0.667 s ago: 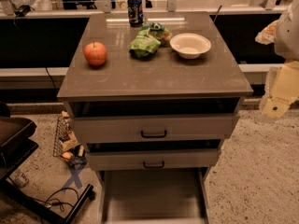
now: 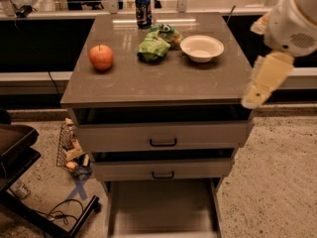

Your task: Place green rice chip bag into bottom drawer

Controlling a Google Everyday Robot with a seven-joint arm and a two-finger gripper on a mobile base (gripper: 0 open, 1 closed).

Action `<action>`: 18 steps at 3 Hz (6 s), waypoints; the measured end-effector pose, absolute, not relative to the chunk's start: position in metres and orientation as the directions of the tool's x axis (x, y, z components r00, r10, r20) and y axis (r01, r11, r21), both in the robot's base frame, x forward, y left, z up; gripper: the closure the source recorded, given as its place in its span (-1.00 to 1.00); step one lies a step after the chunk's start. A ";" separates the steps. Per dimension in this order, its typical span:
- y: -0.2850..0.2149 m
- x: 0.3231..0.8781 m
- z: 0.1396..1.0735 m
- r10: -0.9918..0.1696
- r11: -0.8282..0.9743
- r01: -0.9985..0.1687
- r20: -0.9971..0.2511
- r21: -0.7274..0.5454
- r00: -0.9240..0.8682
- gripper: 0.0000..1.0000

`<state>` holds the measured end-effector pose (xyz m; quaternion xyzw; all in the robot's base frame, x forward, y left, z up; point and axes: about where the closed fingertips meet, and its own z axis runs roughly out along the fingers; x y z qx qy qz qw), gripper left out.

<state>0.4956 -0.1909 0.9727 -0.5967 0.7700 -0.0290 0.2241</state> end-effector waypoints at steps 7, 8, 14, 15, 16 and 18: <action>-0.057 0.770 0.937 -0.730 0.566 -0.752 -0.629 -0.337 -0.267 -1.00; -0.025 0.803 0.871 -0.727 0.586 -0.790 -0.548 -0.180 -0.414 -1.00; -0.015 0.838 0.851 -0.628 0.712 -0.698 -0.517 -0.080 -0.581 0.43; -0.015 0.838 0.851 -0.629 0.712 -0.698 -0.517 -0.080 -0.581 0.90; -0.017 0.838 0.857 -0.638 0.709 -0.698 -0.515 -0.103 -0.572 1.00; -0.077 0.817 0.921 -0.633 0.739 -0.640 -0.538 -0.208 -0.556 1.00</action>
Offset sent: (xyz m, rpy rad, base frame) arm 0.2004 0.0633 0.0481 0.4486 -0.3427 -0.5983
